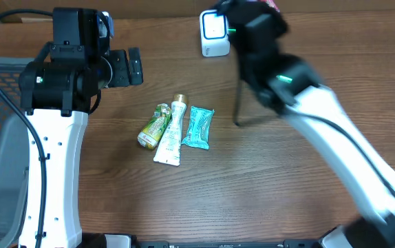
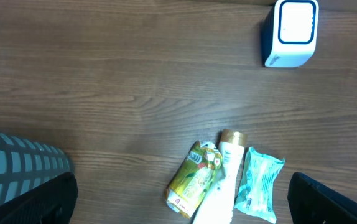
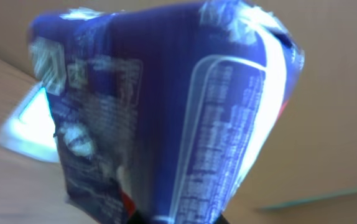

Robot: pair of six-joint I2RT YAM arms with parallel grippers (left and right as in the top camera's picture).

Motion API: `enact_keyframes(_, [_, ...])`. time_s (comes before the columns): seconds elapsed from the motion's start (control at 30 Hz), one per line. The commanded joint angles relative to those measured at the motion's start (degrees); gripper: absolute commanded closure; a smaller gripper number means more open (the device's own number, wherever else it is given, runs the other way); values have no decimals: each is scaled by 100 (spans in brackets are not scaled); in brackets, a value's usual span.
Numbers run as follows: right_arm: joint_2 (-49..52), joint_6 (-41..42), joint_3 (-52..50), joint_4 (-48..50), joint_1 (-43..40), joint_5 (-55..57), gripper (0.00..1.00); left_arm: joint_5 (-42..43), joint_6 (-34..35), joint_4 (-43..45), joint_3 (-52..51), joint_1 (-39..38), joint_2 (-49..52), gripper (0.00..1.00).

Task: Scan the item barcode
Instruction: 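Lower the pouch to the table's right side and release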

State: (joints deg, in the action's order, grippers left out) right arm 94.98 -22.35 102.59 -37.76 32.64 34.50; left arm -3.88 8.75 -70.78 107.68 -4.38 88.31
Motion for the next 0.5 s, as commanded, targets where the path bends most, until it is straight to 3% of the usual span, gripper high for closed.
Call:
enact_keyframes(0.0, [-398,3451,22,-1075,-527,-2682,96,-59,-107,4,74,24,46,1])
enact_keyframes(0.1, [-372,3891,-15,-2271,-1025,-3834,96,-59,-107,4,74,24,46,0])
enact_keyframes(0.2, [-251,3969,-428,-2857,-1458,-4262,96,-59,-107,4,74,24,46,1])
enact_keyframes(0.47, [-146,4666,-2494,-1862,-2806,-4601,96,-59,-107,4,74,24,46,0])
